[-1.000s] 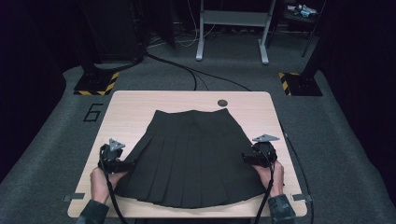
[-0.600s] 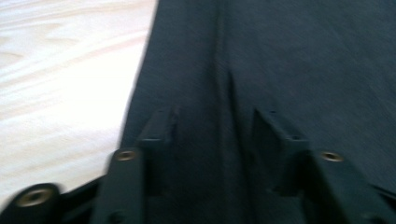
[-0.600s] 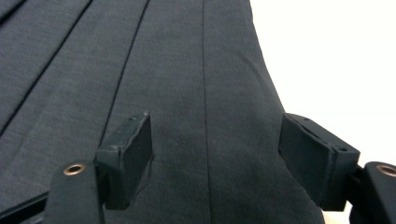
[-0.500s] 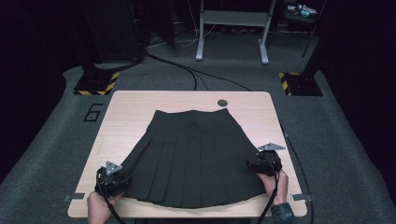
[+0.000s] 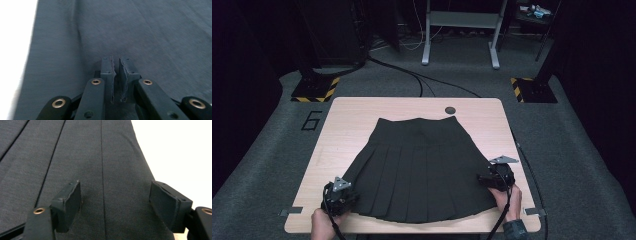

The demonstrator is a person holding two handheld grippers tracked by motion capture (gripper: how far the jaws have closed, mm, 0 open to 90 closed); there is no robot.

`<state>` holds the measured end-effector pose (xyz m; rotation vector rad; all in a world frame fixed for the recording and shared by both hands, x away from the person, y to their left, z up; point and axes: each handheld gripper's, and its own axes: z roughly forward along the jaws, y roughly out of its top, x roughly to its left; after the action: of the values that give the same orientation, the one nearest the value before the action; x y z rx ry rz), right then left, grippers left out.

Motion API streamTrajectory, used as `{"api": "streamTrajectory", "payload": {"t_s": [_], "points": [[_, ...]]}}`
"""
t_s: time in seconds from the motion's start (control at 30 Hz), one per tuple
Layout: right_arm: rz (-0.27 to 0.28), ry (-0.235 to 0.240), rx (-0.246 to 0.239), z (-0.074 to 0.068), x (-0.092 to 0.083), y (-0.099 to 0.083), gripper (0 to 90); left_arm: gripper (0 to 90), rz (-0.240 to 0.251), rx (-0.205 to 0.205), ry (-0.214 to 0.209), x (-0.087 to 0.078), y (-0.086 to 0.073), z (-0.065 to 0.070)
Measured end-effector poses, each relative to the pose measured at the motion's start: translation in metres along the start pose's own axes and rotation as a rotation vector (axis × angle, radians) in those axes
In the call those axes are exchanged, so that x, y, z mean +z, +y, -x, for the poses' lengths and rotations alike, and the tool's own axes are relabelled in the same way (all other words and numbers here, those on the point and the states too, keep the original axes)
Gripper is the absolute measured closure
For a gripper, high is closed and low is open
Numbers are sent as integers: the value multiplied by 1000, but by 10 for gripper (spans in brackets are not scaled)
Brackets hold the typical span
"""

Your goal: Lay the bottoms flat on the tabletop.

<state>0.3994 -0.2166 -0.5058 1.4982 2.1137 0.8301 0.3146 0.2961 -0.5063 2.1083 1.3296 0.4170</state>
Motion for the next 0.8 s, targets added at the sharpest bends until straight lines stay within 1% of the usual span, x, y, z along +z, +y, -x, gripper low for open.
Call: {"api": "streamTrajectory", "payload": {"t_s": [0.03, 0.07, 0.1, 0.13, 0.17, 0.23, 0.27, 0.3, 0.33, 0.37, 0.4, 0.43, 0.5, 0.53, 0.6, 0.63, 0.67, 0.7, 0.77, 0.8], "points": [[3, 0, -5, 0, 1, 0, 246, 816, -7, 3, -9, -1, -1, 0], [-3, 2, 0, 0, 0, -1, 245, 813, -8, 6, -18, -2, -2, 0], [1, 0, 3, 0, 0, -2, 244, 798, 3, 6, -17, -3, -2, 1], [-3, -1, 2, 1, 0, -2, 242, 776, 0, 3, -15, -5, -2, 1], [0, -2, 9, 2, -1, -2, 241, 742, 17, -1, -14, -7, -2, 3], [12, -5, 9, 4, -3, -3, 241, 635, 23, -1, -10, -11, -1, 5], [13, -6, 18, 4, -4, -3, 241, 608, 42, -1, 7, -12, -1, 8], [20, -9, 20, 4, -5, -3, 241, 546, 46, 4, 20, -14, -1, 9], [21, -9, 8, 5, -5, -4, 240, 518, 63, 8, 40, -15, -1, 10], [25, -7, 12, 5, -6, -4, 240, 515, 87, -6, 57, -17, -1, 10], [23, -9, 20, 5, -7, -4, 240, 509, 90, -10, 80, -19, -1, 7], [22, -9, 18, 5, -7, -5, 240, 484, 91, -24, 110, -20, -1, 4], [23, -10, 15, 5, -7, -7, 240, 449, 70, -59, 144, -21, -5, -5], [23, -9, 14, 6, -7, -8, 240, 442, 62, -69, 151, -21, -7, -7], [22, -13, 26, 6, -7, -9, 241, 444, 45, -87, 163, -20, -13, -11], [27, -12, 21, 7, -7, -10, 240, 468, 41, -84, 162, -20, -16, -12], [24, -11, 32, 7, -7, -10, 241, 531, 41, -81, 153, -19, -19, -11], [23, -12, 21, 8, -7, -11, 241, 620, 39, -68, 144, -18, -21, -9], [24, -14, 25, 7, -7, -12, 240, 739, 38, -25, 131, -16, -24, -3], [24, -14, 24, 7, -7, -13, 240, 779, 40, -2, 125, -16, -24, 1]]}}
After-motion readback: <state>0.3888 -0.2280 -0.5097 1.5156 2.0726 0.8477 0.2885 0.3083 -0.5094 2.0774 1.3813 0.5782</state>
